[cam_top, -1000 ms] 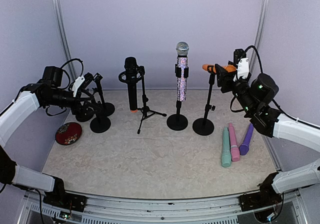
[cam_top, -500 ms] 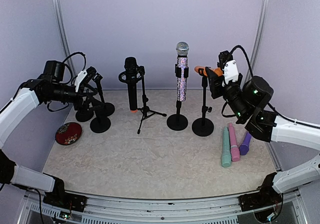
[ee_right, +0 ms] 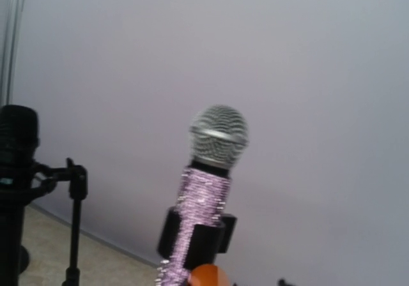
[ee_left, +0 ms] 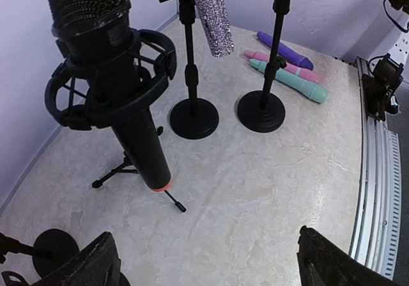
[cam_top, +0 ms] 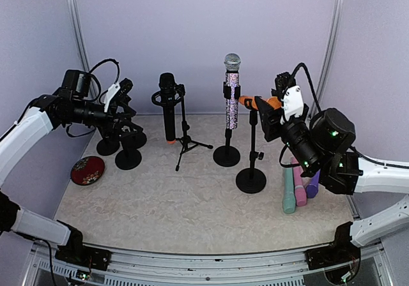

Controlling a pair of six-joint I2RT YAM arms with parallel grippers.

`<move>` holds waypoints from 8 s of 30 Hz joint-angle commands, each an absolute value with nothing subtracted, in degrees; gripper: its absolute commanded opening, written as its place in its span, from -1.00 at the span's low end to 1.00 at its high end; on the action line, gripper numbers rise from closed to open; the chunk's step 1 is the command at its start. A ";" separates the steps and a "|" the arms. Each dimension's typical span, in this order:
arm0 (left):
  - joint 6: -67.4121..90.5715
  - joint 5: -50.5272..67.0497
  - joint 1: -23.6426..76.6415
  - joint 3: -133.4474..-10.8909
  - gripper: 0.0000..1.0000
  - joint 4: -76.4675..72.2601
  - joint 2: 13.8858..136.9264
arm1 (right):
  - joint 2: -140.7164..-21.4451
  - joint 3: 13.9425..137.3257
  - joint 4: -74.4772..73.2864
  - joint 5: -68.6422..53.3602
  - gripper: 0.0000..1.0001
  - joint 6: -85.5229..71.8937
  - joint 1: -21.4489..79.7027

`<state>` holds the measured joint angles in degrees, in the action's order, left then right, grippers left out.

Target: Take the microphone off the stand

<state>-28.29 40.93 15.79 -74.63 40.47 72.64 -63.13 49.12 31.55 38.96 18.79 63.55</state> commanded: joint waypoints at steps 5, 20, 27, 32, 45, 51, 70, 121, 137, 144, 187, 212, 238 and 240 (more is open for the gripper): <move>-25.59 39.47 21.09 -78.09 0.86 39.56 74.48 | -62.58 53.24 42.41 45.91 -1.00 26.55 70.97; -18.40 38.07 27.58 -79.40 0.85 34.92 76.89 | -83.60 65.63 57.53 39.47 -1.00 17.67 72.94; -15.44 37.34 28.94 -78.33 0.82 30.38 78.27 | -90.53 70.51 61.01 40.51 -1.00 13.19 73.73; -12.96 37.97 31.25 -78.98 0.79 27.56 81.21 | -92.90 71.20 61.15 39.32 -1.00 10.70 74.64; -10.29 35.92 35.64 -83.61 0.67 23.47 88.56 | -92.83 66.89 65.26 41.65 -1.00 14.28 76.87; -10.47 36.64 36.79 -83.68 0.33 22.53 90.66 | -91.92 65.08 67.52 43.12 -1.00 16.70 77.55; -12.13 33.24 37.09 -83.42 -1.00 18.24 94.60 | -82.16 57.27 68.85 46.55 -1.00 28.80 82.45; -30.98 28.58 38.50 -99.79 0.98 52.09 89.95 | -73.99 37.70 4.86 56.37 -1.00 -21.91 58.07; -34.60 28.91 21.58 -79.12 0.98 52.01 72.91 | -93.92 43.25 -12.66 52.00 -0.26 -41.22 56.09; -34.48 33.05 14.09 -75.82 0.97 49.85 69.80 | -94.80 42.32 -19.75 48.24 0.00 -49.87 56.08; -32.93 36.19 8.11 -72.33 0.98 48.08 66.24 | -89.27 52.27 21.12 -26.35 0.15 -34.85 46.28; -32.43 37.27 8.02 -72.82 0.98 48.19 65.40 | -103.37 50.79 41.45 -29.18 0.03 -48.49 43.67; -31.97 38.55 8.00 -74.20 0.97 49.21 65.73 | -106.83 46.34 54.14 -18.59 -0.51 -58.98 45.71; -32.10 38.58 8.00 -74.11 0.97 49.28 65.74 | -106.91 46.37 54.11 -17.12 -0.51 -59.24 46.33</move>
